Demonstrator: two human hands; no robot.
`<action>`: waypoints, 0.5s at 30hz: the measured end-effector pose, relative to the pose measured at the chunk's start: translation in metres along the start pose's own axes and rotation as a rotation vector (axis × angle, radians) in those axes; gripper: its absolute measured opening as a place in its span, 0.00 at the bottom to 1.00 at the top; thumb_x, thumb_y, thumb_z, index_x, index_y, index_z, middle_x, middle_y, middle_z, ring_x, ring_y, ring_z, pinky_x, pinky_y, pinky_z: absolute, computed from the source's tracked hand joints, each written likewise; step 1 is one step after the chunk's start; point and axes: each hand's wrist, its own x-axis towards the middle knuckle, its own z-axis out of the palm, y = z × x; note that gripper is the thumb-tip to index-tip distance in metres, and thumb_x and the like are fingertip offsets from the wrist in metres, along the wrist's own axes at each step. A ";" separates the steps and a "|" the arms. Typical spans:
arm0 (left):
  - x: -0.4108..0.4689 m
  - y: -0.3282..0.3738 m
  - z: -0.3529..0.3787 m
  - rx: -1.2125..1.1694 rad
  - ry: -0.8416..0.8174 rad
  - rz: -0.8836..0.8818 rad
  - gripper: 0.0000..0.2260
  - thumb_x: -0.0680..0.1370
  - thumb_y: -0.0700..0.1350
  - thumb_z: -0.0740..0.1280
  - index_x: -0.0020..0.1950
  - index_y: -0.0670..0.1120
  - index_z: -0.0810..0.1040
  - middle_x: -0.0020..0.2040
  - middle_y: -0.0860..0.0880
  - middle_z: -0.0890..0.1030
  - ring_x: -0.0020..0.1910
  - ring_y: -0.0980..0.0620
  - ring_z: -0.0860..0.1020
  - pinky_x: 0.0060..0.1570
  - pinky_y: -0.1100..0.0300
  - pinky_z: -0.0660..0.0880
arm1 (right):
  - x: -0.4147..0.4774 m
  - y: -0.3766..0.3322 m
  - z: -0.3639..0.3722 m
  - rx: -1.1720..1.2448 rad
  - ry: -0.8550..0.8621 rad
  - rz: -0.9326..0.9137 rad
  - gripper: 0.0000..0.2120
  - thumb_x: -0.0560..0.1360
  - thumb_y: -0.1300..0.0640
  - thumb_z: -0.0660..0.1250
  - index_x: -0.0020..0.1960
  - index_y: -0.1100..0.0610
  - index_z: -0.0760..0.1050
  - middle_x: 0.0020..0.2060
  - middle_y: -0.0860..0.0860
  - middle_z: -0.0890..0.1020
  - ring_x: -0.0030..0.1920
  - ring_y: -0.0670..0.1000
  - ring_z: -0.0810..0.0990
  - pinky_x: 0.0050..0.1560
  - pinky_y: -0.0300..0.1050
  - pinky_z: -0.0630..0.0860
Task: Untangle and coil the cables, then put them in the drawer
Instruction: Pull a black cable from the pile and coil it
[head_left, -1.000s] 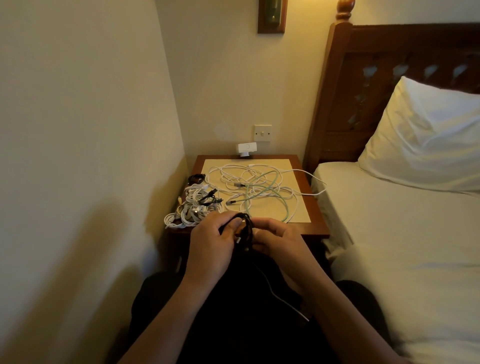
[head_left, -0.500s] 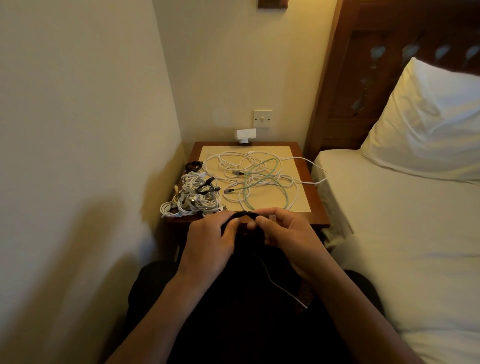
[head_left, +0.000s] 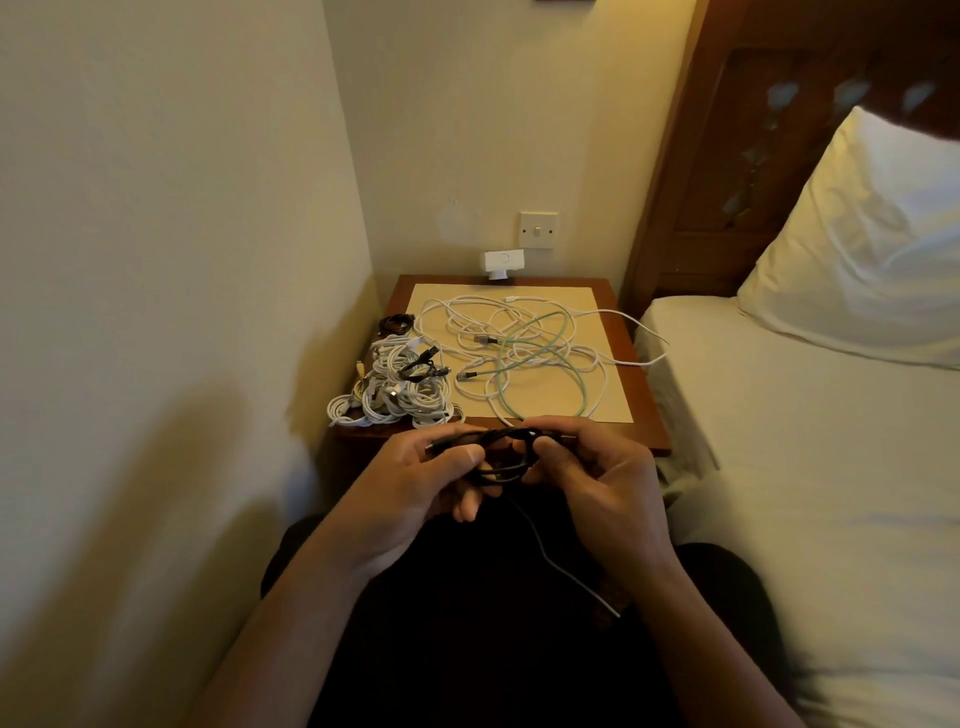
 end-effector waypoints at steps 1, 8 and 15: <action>-0.002 0.000 -0.002 0.065 0.001 0.028 0.10 0.82 0.40 0.65 0.62 0.44 0.82 0.41 0.40 0.83 0.32 0.52 0.77 0.35 0.63 0.75 | -0.001 -0.002 0.001 0.122 -0.025 0.064 0.12 0.80 0.66 0.68 0.60 0.55 0.83 0.49 0.49 0.88 0.50 0.50 0.87 0.50 0.43 0.84; 0.007 -0.019 -0.030 0.593 0.487 0.135 0.10 0.82 0.41 0.66 0.59 0.54 0.81 0.41 0.53 0.85 0.34 0.54 0.82 0.38 0.61 0.79 | 0.006 -0.006 -0.016 0.374 0.134 0.301 0.09 0.81 0.61 0.65 0.57 0.59 0.82 0.46 0.56 0.88 0.47 0.55 0.88 0.47 0.46 0.85; 0.004 -0.025 0.002 0.512 0.408 0.195 0.10 0.82 0.41 0.66 0.60 0.53 0.82 0.42 0.51 0.86 0.36 0.53 0.84 0.38 0.62 0.80 | -0.001 0.002 0.017 0.198 -0.123 0.371 0.11 0.81 0.51 0.69 0.62 0.51 0.80 0.51 0.47 0.87 0.51 0.49 0.87 0.51 0.48 0.85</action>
